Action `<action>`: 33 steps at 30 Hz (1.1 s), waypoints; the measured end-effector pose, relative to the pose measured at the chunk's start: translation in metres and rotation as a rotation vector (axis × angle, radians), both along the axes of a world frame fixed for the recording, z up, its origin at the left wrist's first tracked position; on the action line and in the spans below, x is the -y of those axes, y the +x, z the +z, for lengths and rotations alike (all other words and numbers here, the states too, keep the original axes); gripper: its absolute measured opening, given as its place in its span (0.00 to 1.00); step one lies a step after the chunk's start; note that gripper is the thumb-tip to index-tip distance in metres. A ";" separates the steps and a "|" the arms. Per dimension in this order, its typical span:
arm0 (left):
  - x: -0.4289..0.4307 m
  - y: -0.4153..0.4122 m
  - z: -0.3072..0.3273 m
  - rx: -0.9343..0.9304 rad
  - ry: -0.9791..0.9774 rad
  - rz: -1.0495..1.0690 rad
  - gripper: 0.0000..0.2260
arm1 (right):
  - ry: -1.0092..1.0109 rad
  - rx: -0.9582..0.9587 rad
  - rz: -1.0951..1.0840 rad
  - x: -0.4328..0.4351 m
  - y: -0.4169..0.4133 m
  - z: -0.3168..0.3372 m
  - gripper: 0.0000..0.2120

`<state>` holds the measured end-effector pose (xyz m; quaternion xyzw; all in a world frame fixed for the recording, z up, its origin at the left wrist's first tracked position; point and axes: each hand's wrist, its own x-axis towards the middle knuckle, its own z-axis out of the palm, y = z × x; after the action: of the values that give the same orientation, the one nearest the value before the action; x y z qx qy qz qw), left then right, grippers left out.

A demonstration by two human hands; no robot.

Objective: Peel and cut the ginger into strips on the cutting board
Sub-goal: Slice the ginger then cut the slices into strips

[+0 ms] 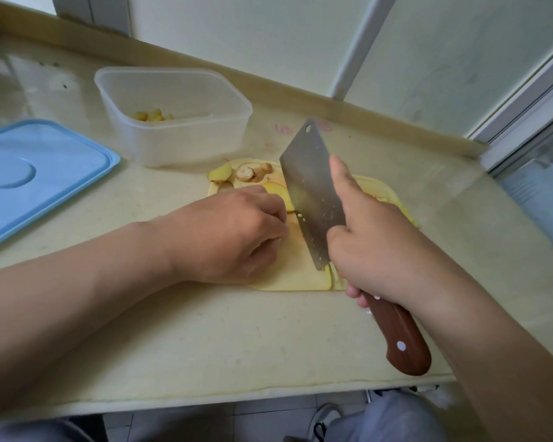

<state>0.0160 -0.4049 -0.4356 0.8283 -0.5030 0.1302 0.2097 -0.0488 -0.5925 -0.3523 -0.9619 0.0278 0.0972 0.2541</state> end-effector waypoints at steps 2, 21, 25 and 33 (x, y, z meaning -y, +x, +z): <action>0.001 -0.003 0.000 0.005 0.007 -0.004 0.13 | 0.033 0.017 -0.022 0.002 -0.003 -0.001 0.43; 0.007 -0.004 0.000 0.021 0.124 0.056 0.19 | 0.143 0.072 -0.111 0.016 -0.013 -0.010 0.42; 0.008 -0.005 -0.002 0.034 0.133 0.071 0.20 | 0.102 0.049 -0.094 0.015 -0.010 -0.009 0.43; 0.009 -0.005 -0.003 0.048 0.143 0.079 0.21 | 0.029 -0.012 -0.015 0.012 0.003 -0.002 0.42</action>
<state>0.0113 -0.4137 -0.4389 0.8571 -0.4826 0.1220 0.1327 -0.0456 -0.6041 -0.3547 -0.9573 0.0352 0.1013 0.2685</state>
